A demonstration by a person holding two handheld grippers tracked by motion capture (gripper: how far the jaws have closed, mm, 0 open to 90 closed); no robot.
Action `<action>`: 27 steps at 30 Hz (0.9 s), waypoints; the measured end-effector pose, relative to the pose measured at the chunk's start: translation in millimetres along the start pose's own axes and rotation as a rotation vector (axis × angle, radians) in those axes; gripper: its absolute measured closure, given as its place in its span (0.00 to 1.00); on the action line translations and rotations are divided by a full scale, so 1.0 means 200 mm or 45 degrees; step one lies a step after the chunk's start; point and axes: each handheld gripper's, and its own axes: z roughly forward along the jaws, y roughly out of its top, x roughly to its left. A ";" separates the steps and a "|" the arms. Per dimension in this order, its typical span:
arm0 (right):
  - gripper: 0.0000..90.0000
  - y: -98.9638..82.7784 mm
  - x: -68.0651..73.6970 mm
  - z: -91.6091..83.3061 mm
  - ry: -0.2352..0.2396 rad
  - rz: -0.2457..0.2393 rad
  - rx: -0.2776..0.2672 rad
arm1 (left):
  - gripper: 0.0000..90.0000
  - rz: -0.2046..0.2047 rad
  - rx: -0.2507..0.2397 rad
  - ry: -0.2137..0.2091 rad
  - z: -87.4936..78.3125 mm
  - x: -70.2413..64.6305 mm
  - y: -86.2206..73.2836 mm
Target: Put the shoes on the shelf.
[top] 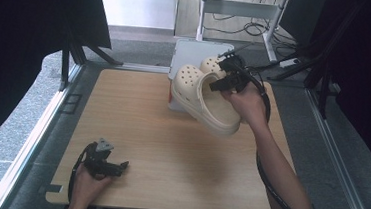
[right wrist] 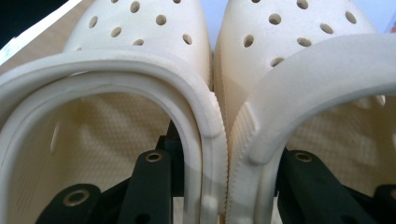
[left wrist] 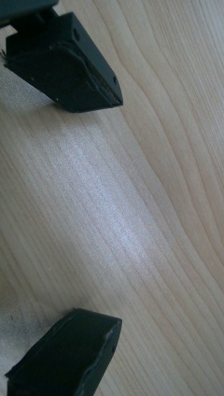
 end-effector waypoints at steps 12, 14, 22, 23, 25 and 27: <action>0.73 0.24 -0.07 0.10 -0.106 0.153 -0.010 | 0.00 -0.001 0.002 0.000 0.00 0.00 0.00; 0.73 0.26 -0.07 0.11 -0.108 0.168 -0.012 | 0.00 -0.001 0.001 0.000 0.00 0.00 0.00; 0.73 0.44 -0.10 0.21 -0.177 0.293 -0.042 | 0.00 0.000 0.002 -0.001 0.00 0.00 0.00; 0.73 0.46 -0.10 0.23 -0.190 0.310 -0.044 | 0.00 -0.001 0.003 0.002 0.00 0.00 0.00; 0.73 0.49 -0.11 0.26 -0.212 0.342 -0.040 | 0.00 -0.001 0.003 0.001 0.00 0.00 0.00; 0.73 0.51 -0.13 0.29 -0.221 0.376 -0.046 | 0.00 -0.001 0.002 0.002 0.00 0.00 0.00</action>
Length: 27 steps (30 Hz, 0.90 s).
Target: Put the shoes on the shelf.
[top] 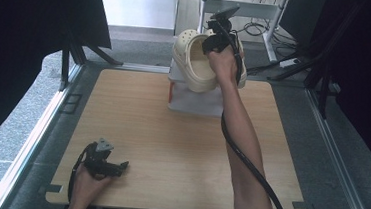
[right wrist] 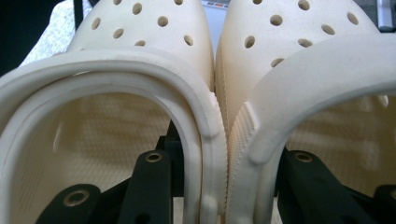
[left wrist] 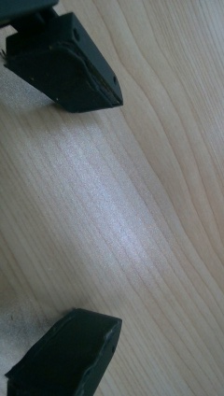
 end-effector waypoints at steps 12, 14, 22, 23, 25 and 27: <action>0.73 0.09 -0.05 0.25 -0.055 0.148 -0.029 | 0.00 0.001 -0.002 -0.005 0.00 0.00 0.00; 0.73 0.11 -0.06 0.30 -0.055 0.169 -0.029 | 0.00 0.002 -0.001 -0.005 0.00 0.00 0.00; 0.73 0.15 -0.07 0.41 -0.082 0.225 -0.048 | 0.00 0.003 -0.004 -0.003 0.00 0.00 0.00; 0.73 0.15 -0.07 0.43 -0.089 0.234 -0.048 | 0.00 0.003 -0.004 -0.003 0.00 0.00 0.00; 0.73 0.15 -0.08 0.46 -0.089 0.247 -0.038 | 0.00 0.003 -0.005 -0.003 0.00 0.00 0.00; 0.72 0.14 -0.08 0.49 -0.090 0.253 -0.024 | 0.00 0.002 -0.005 -0.004 0.00 0.00 0.00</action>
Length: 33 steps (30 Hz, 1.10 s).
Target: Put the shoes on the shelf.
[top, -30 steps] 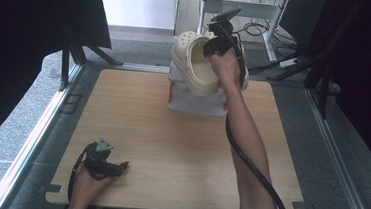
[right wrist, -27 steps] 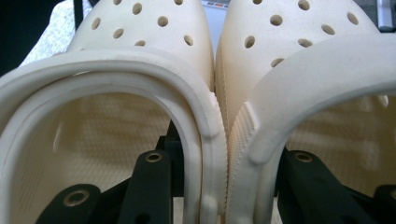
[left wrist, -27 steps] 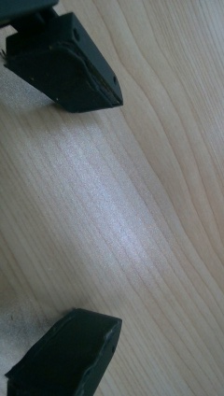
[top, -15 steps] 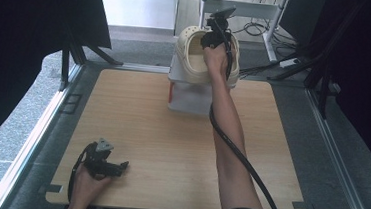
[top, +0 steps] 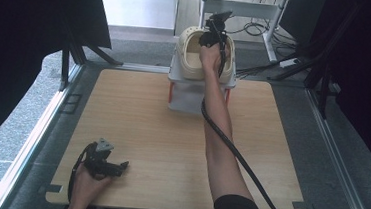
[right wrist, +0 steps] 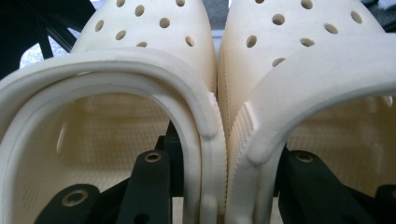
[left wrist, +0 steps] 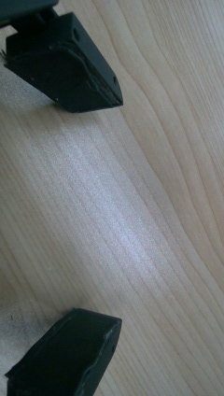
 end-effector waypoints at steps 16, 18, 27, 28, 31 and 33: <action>0.35 -0.04 0.00 -0.08 0.093 -0.305 -0.018 | 0.00 0.001 0.000 0.000 0.00 0.00 0.00; 0.31 -0.06 0.00 -0.11 0.109 -0.343 -0.020 | 0.00 0.001 0.000 0.001 0.00 0.00 0.00; 0.15 -0.15 -0.07 -0.19 0.247 -0.382 -0.034 | 0.00 0.000 0.000 0.001 0.00 0.00 0.00; 0.15 -0.16 -0.08 -0.20 0.276 -0.388 -0.044 | 0.00 0.000 0.000 0.001 0.00 0.00 0.00; 0.13 -0.20 -0.09 -0.22 0.315 -0.427 -0.049 | 0.00 -0.001 -0.001 0.003 0.00 0.00 0.00; 0.11 -0.22 -0.10 -0.24 0.335 -0.467 -0.071 | 0.00 -0.002 -0.001 0.003 0.00 0.00 0.00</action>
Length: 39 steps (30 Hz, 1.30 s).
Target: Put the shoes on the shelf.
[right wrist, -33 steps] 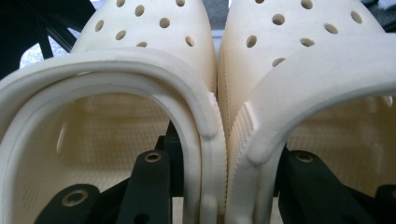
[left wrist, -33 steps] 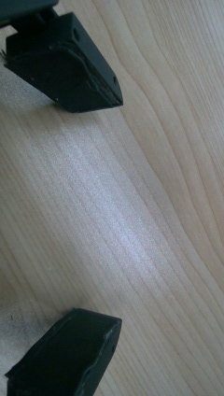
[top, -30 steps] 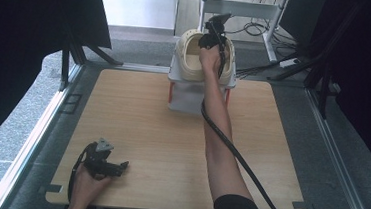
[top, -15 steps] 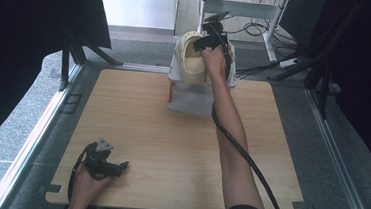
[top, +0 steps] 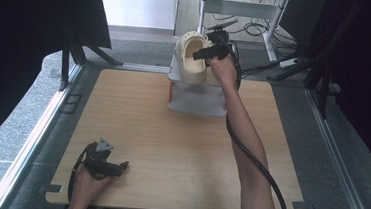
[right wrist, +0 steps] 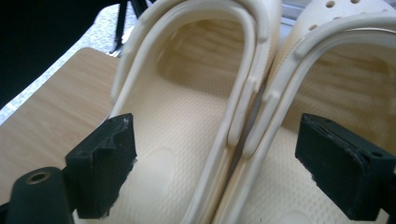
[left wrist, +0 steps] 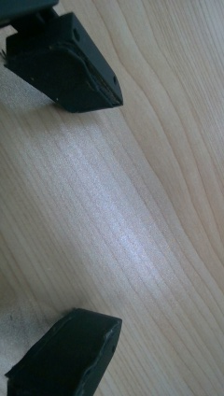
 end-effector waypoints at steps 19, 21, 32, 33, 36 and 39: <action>0.00 -0.27 0.09 -0.29 0.194 -0.263 -0.035 | 0.00 -0.002 0.006 -0.003 0.00 0.00 0.00; 0.00 -0.32 0.11 -0.31 0.204 -0.292 -0.032 | 0.00 -0.005 0.007 -0.003 0.00 0.00 0.00; 0.00 -0.56 0.15 -0.38 0.270 -0.326 -0.007 | 0.00 -0.008 0.000 0.005 0.00 0.00 0.00; 0.00 -0.56 0.15 -0.38 0.270 -0.326 -0.007 | 0.00 -0.008 0.000 0.005 0.00 0.00 0.00; 0.00 -0.63 0.15 -0.39 0.275 -0.332 -0.002 | 0.00 -0.008 -0.001 0.006 0.00 0.00 0.00; 0.00 -0.68 0.14 -0.39 0.278 -0.343 0.003 | 0.00 -0.007 -0.002 0.007 0.00 0.00 0.00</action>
